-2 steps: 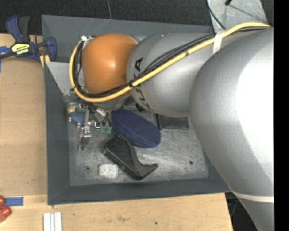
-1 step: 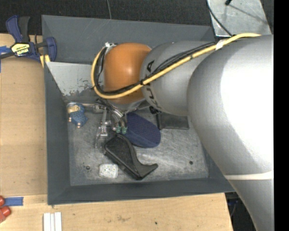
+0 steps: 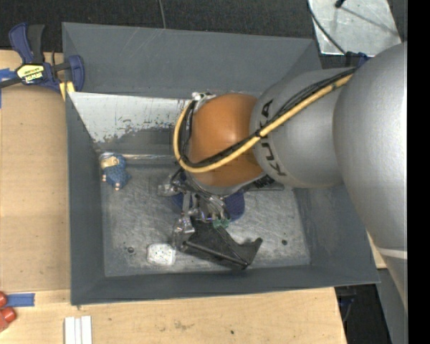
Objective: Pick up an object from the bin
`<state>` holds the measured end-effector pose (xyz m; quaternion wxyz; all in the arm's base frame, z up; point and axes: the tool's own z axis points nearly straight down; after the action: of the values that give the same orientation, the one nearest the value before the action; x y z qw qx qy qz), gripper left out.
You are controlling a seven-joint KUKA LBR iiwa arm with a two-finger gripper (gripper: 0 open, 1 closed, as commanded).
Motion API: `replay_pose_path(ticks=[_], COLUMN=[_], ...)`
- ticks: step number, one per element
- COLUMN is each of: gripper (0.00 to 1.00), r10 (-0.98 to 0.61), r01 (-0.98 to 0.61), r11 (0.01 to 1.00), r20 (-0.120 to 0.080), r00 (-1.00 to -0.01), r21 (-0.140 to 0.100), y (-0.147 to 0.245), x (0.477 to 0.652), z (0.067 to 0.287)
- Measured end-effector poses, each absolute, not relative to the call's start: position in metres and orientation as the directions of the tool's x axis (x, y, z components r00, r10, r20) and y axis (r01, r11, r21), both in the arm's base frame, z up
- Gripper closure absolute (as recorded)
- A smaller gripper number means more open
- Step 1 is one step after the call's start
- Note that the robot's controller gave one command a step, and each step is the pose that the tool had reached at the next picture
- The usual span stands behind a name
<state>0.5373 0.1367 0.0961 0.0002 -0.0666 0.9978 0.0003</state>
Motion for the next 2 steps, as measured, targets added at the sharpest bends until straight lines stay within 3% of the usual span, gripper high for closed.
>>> replay_pose_path(ticks=[1,2], gripper=[0.00,0.00], r10=[-0.220,-0.334], r01=[-0.220,-0.334], r11=[0.975,0.943], r20=[0.001,0.004], r00=[-0.975,-0.943], r21=[0.001,0.002], y=[0.069,0.021], x=[0.508,0.505], z=[0.108,0.103])
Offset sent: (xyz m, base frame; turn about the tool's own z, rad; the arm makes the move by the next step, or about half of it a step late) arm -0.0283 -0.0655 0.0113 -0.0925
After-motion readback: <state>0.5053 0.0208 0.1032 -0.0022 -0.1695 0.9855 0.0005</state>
